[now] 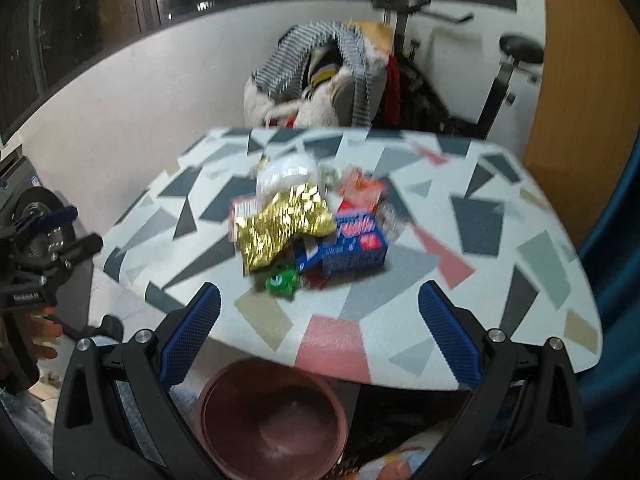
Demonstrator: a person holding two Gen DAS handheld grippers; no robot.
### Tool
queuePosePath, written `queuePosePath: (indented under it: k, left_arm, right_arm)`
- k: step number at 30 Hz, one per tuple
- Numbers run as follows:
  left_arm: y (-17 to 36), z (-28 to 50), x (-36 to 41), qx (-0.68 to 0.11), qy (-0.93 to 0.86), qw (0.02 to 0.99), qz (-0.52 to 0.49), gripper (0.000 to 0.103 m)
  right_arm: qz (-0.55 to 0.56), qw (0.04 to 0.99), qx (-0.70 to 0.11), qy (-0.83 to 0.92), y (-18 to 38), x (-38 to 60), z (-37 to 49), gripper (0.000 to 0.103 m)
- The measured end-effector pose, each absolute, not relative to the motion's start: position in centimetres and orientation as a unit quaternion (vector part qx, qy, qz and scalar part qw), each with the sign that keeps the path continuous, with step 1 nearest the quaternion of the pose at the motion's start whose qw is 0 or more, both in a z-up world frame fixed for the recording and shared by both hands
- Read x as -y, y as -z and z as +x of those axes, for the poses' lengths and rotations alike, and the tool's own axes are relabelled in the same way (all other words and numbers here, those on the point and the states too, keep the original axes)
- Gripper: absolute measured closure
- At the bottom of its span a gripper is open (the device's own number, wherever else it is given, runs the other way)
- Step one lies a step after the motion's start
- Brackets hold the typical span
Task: Collect trash
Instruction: 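Grasp the gold foil wrapper with the left tool while the right tool grasps the blue milk carton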
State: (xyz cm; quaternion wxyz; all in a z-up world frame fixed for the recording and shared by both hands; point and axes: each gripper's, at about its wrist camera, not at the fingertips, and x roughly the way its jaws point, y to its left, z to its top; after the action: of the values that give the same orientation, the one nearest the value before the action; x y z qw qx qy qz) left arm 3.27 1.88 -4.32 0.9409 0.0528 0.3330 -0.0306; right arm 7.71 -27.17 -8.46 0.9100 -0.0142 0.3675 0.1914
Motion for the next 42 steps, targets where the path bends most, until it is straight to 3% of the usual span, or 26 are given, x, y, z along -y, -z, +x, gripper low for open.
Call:
queuePosePath:
  k: [9,14,17,25,29,30,32,42]
  left_arm:
    - [8.7,8.1,-0.9,-0.402,0.11,0.909,-0.012,0.005]
    - [12.9,12.2,-0.7,-0.454,0.136,0.873,-0.118,0.027]
    - [15.2,15.0,-2.2,-0.474,0.128,0.845,-0.213,0.033]
    - [19.6,20.3,-2.9,-0.487,0.127,0.782,-0.367,0.033]
    - [19.9,21.7,-1.9,-0.493,0.121,0.785,-0.355,0.034]
    - [19.7,21.7,-1.7,-0.493,0.128,0.789,-0.344,0.039]
    - [19.5,21.9,-1.2,-0.5,0.136,0.792,-0.322,0.077]
    - [12.7,18.9,-2.5,-0.424,0.147,0.862,-0.237,0.095]
  right_arm:
    - [-0.037,0.908,-0.39,-0.148,11.3,27.9,11.7,0.006]
    - [-0.012,0.906,-0.397,-0.146,12.2,28.7,13.5,0.006]
    - [-0.004,0.904,-0.401,-0.147,12.8,29.1,14.1,0.006]
    - [-0.004,0.899,-0.405,-0.167,14.6,29.1,15.8,0.006]
    - [-0.011,0.897,-0.406,-0.176,15.0,28.6,16.6,0.006]
    - [-0.016,0.896,-0.406,-0.181,15.1,28.3,16.8,0.006]
    - [-0.03,0.896,-0.401,-0.187,15.2,27.7,17.3,0.006]
    - [-0.01,0.886,-0.417,-0.202,17.0,25.7,22.5,0.006]
